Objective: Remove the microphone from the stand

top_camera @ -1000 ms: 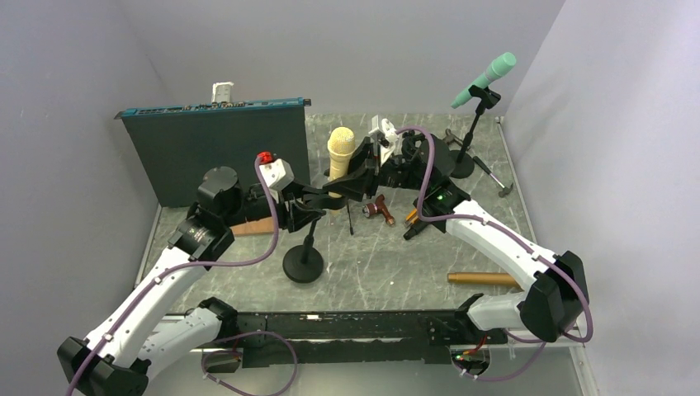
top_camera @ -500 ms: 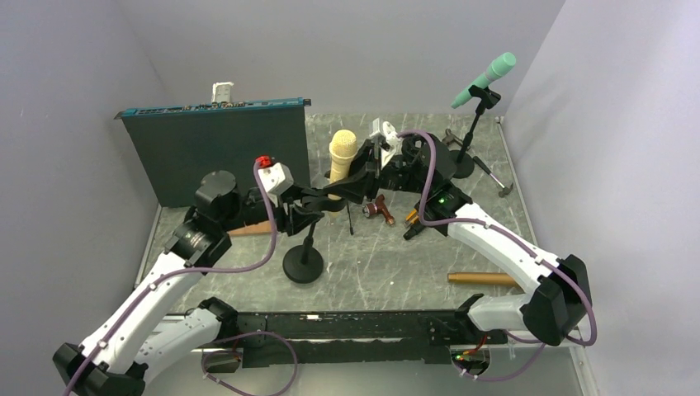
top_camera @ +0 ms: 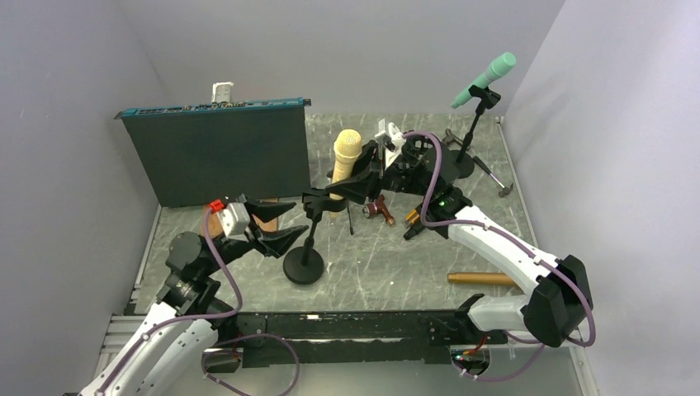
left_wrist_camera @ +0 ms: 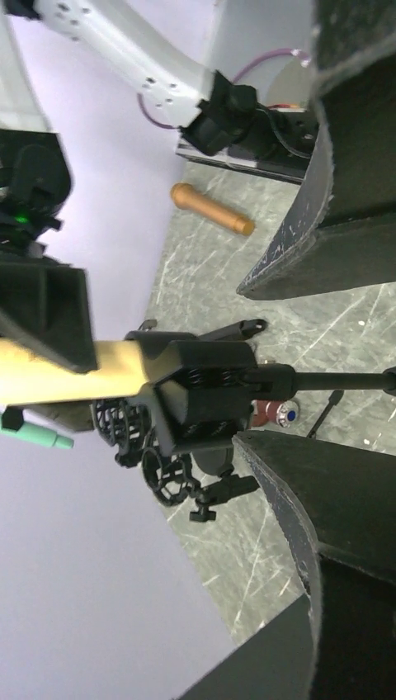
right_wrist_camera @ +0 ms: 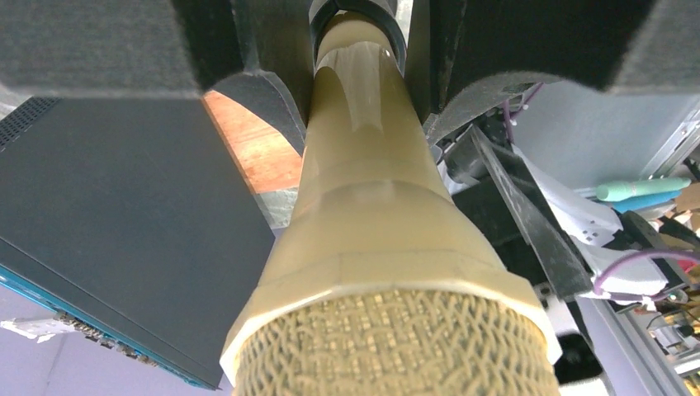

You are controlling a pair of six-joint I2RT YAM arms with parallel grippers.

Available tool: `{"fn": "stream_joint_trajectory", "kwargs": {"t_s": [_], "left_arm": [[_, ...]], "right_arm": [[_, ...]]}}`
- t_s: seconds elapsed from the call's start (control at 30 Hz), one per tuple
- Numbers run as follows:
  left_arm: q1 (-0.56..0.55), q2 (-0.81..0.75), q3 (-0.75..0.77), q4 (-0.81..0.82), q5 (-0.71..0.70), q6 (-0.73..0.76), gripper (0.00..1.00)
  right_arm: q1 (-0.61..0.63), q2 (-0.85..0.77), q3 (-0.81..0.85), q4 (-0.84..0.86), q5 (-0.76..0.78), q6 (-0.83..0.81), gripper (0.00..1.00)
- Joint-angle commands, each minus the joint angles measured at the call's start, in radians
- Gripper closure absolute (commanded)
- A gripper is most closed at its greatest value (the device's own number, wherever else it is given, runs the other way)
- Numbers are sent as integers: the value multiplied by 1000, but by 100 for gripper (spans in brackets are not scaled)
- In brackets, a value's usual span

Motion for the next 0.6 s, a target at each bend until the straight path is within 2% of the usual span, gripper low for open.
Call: {"fn": "stream_joint_trajectory", "kwargs": {"t_s": [0.0,0.17,0.27,0.57], "left_arm": [[-2,19,-109,276,148,117,37],[-2,95,-70,304,100,282,38],[-3,143,-61,324,147,336,36],[2,172,-91,427,48,243,38]], "right_arm": [[-1,-23,-16,88,-8,22,100],[-1,-35,-28,95,-10,14,100],[0,-39,-26,94,-11,9,100],[-2,-38,-20,75,-24,-3,100]]}}
